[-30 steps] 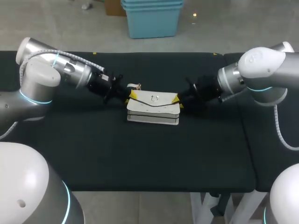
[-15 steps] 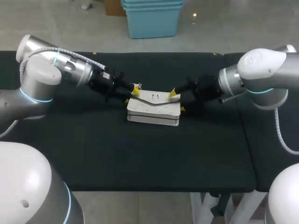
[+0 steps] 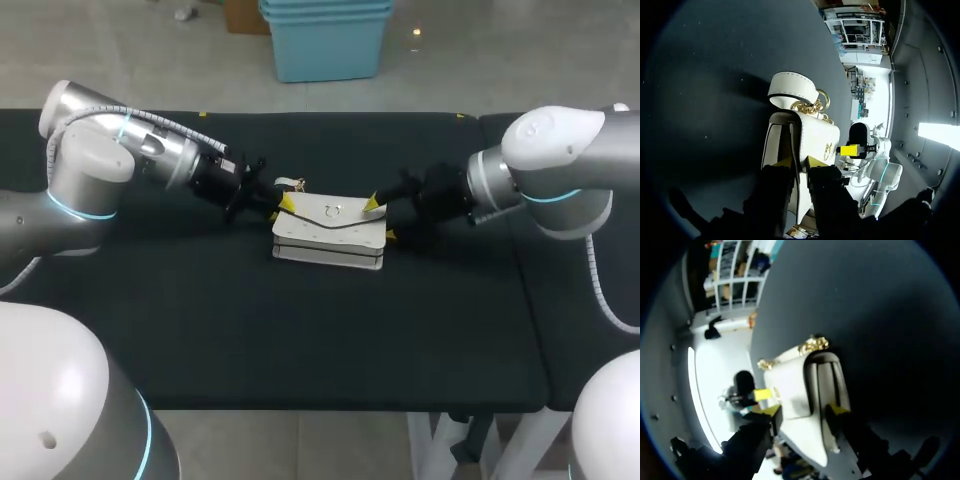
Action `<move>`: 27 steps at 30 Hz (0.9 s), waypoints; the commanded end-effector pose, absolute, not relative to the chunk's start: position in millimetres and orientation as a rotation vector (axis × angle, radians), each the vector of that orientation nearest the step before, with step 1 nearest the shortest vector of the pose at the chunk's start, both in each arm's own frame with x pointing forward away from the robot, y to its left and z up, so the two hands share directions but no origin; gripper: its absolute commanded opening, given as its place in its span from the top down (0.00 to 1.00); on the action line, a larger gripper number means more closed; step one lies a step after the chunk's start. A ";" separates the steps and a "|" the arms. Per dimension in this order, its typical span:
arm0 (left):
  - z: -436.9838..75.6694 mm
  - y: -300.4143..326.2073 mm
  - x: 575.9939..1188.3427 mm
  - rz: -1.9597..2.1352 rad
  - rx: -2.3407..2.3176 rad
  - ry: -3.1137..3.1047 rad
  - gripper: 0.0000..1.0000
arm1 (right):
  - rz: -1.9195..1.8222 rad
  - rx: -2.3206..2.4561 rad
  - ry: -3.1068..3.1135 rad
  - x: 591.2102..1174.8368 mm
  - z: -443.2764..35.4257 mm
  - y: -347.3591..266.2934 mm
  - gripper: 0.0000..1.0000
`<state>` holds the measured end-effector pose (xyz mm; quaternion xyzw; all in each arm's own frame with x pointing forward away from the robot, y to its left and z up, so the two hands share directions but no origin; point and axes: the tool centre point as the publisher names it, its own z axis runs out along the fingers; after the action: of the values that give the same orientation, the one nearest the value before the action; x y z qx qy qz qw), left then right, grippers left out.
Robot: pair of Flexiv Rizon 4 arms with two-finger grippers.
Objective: Pick up the bag, open it, inspect its contents, close it, and place it on the opposite side
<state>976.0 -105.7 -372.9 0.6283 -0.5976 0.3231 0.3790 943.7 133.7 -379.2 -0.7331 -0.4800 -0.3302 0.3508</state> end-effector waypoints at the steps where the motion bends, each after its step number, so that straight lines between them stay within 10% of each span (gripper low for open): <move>1: -377.1 -108.2 980.0 0.823 1.595 -1.535 1.00 | -0.869 -1.901 -1.248 942.8 -379.0 137.3 1.00; 10: -381.2 -108.6 978.5 0.807 1.593 -1.541 1.00 | -0.848 -1.917 -1.243 942.6 -390.1 136.7 1.00; 13: -376.4 -106.8 976.2 0.813 1.597 -1.538 0.54 | -0.861 -1.927 -1.238 942.0 -385.4 134.7 1.00; 14: -373.9 -106.6 975.2 0.817 1.598 -1.539 0.13 | -0.865 -1.931 -1.239 941.7 -382.5 134.6 1.00; 15: -371.2 -106.2 974.0 0.823 1.595 -1.543 0.00 | -0.871 -1.933 -1.247 941.4 -379.6 134.5 1.00; 17: -365.2 -106.4 972.1 0.837 1.606 -1.546 0.00 | -0.890 -1.947 -1.265 940.1 -373.0 134.1 0.20; 18: -361.7 -106.2 971.1 0.844 1.616 -1.549 0.00 | -0.896 -1.947 -1.271 939.5 -370.0 133.7 0.00; 27: -336.6 -97.4 958.0 0.895 1.664 -1.562 0.00 | -0.929 -1.959 -1.284 931.9 -360.9 128.1 0.00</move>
<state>970.8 -101.8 -345.7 0.6246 -0.6077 0.3309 0.3620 938.1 129.2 -362.2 -0.7371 -0.4879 -0.3477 0.3126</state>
